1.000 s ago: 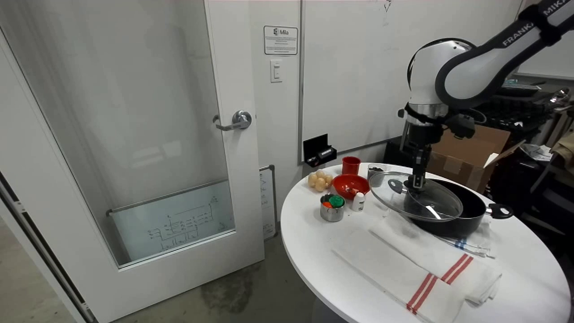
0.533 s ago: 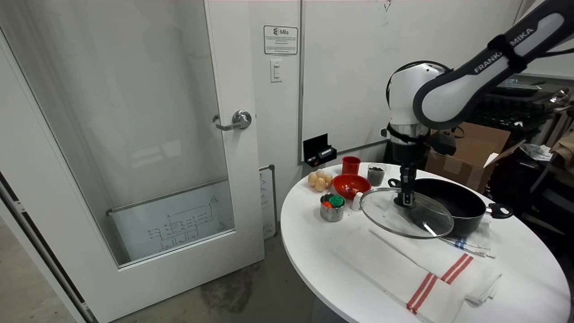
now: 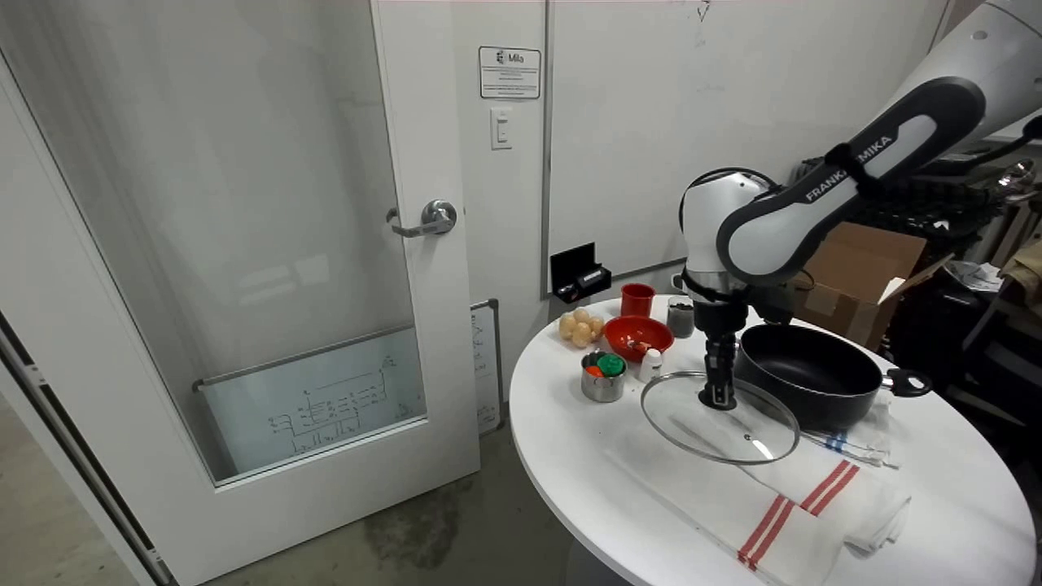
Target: Remove the glass lid from the top of the black pot.
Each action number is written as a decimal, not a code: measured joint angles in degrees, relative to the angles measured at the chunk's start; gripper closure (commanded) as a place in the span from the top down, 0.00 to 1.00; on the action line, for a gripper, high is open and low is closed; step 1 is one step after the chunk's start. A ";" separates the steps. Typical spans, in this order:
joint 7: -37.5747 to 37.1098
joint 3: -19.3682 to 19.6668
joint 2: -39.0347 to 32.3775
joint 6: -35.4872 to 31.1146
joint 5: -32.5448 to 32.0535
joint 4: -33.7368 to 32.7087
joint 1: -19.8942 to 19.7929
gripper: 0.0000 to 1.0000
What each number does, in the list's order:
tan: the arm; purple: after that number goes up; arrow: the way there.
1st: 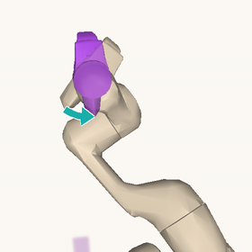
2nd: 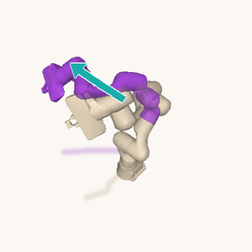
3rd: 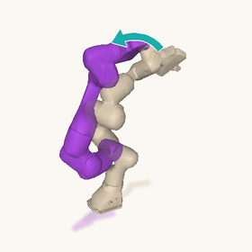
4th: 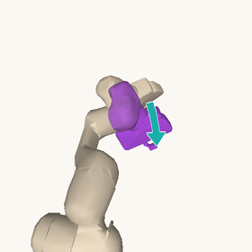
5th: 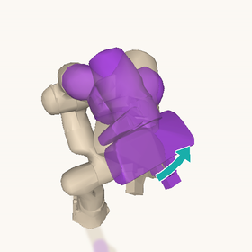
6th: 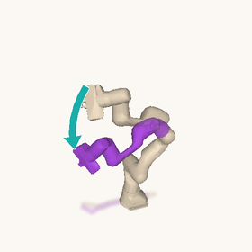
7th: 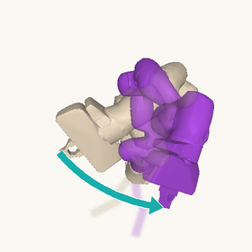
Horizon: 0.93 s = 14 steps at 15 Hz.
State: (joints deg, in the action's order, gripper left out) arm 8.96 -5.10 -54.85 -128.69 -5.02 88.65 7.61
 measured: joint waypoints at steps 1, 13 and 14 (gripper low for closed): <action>0.00 -0.02 -1.29 0.00 0.03 -1.30 -0.04 0.25; -1.62 1.23 -12.41 -0.09 0.00 -11.68 0.13 0.25; -1.93 1.24 -12.48 -0.11 0.00 -11.76 0.16 0.25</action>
State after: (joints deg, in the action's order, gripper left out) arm 7.03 -3.86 -67.33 -128.80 -5.02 76.90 7.77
